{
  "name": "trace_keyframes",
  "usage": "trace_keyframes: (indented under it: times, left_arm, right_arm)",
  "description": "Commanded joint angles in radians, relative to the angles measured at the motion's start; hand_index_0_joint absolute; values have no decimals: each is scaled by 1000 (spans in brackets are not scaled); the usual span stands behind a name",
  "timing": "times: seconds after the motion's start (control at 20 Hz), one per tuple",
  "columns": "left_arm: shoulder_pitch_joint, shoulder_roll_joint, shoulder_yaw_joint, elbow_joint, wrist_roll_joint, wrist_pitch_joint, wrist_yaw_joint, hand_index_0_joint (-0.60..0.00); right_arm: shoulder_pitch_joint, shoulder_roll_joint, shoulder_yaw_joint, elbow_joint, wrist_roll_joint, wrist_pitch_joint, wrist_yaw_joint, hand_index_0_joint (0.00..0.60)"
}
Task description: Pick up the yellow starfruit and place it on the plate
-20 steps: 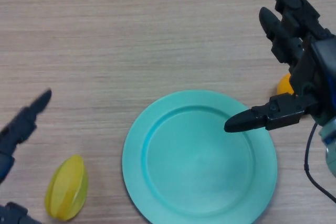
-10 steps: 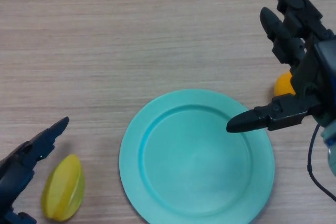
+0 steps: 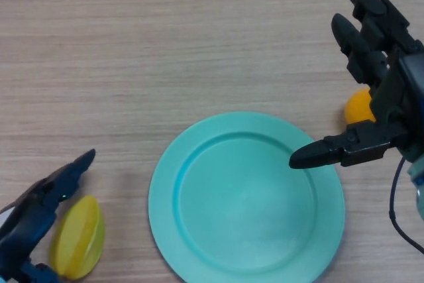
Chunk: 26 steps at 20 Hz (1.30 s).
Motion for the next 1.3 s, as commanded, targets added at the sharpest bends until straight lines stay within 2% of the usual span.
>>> trace_keyframes:
  times: [0.05,0.1,0.15,0.2,0.25,0.3,0.5,0.6,0.75,0.85,0.9,0.95,1.0,1.15,1.3]
  left_arm:
    - [-4,48,51,-45,-20,-79,64,0]
    - [-3,49,52,-45,-15,-82,66,-150]
    - [-2,49,53,-45,-11,-85,66,-250]
    - [-1,50,55,-40,0,-98,73,-400]
    - [0,51,57,-35,11,-113,82,-500]
    - [11,47,54,-45,-12,-108,46,-600]
    - [41,38,80,-123,-47,-51,-111,-600]
    - [38,24,102,-174,-90,-23,-139,-600]
    - [15,8,133,-249,-138,-7,-86,-600]
    - [-20,14,149,-265,-121,-38,4,-600]
    - [-54,30,149,-274,-113,-55,71,-600]
    - [-70,39,147,-280,-110,-59,95,-600]
    - [-91,42,118,-292,-97,-57,128,-600]
    - [-99,28,16,-310,-25,-63,130,-600]
    - [-99,4,-109,-361,11,-33,46,-600]
  right_arm:
    - [-33,-23,-61,-48,-6,-150,-18,0]
    - [-32,-23,-61,-48,-7,-149,-17,0]
    - [-32,-23,-61,-48,-7,-148,-17,0]
    - [-33,-23,-61,-47,-9,-148,-16,0]
    - [-35,-24,-61,-46,-12,-147,-16,0]
    - [-37,-23,-64,-49,-8,-144,-20,0]
    - [-36,-23,-60,-59,-8,-133,-26,0]
    - [-38,-20,-61,-70,3,-128,-29,0]
    - [-42,-19,-57,-76,5,-123,-39,0]
    - [-42,-21,-57,-79,3,-129,-38,0]
    - [-42,-21,-60,-86,3,-126,-39,0]
    - [-43,-23,-62,-92,3,-120,-39,0]
    - [-43,-24,-63,-102,7,-106,-41,0]
    - [-22,-23,-59,-124,9,-96,-36,0]
    - [-19,-21,-67,-150,35,-73,-40,0]
